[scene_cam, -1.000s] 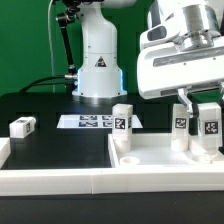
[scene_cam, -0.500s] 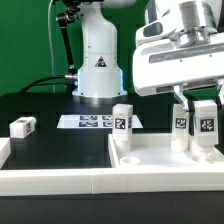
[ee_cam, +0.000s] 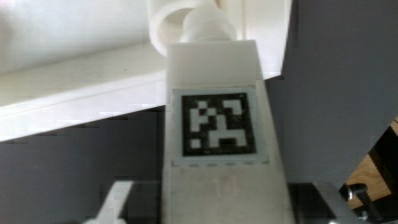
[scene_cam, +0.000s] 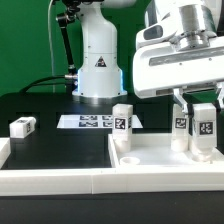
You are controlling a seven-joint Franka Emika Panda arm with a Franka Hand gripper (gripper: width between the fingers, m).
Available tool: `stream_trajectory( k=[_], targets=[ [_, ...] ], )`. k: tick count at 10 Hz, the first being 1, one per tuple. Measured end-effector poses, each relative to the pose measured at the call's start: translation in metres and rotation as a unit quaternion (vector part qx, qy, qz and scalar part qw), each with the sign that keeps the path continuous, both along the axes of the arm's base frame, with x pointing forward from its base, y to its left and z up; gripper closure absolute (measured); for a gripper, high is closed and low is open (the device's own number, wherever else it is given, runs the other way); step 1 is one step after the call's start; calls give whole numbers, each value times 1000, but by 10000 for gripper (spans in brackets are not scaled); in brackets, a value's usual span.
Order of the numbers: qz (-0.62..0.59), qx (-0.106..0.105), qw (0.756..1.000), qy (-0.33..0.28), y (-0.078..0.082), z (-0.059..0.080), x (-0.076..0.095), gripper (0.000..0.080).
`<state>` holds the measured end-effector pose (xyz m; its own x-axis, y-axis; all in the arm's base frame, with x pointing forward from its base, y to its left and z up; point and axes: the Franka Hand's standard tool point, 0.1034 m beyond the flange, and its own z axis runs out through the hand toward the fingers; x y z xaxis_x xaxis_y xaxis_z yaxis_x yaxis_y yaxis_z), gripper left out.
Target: Assemble square table
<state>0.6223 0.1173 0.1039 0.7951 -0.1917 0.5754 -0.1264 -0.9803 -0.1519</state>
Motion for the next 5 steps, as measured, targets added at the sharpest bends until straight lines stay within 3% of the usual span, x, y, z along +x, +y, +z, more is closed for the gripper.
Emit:
stream_trajectory(
  k=[5],
  targets=[
    [9,-13,1000,1,-11,-3,0,503]
  ],
)
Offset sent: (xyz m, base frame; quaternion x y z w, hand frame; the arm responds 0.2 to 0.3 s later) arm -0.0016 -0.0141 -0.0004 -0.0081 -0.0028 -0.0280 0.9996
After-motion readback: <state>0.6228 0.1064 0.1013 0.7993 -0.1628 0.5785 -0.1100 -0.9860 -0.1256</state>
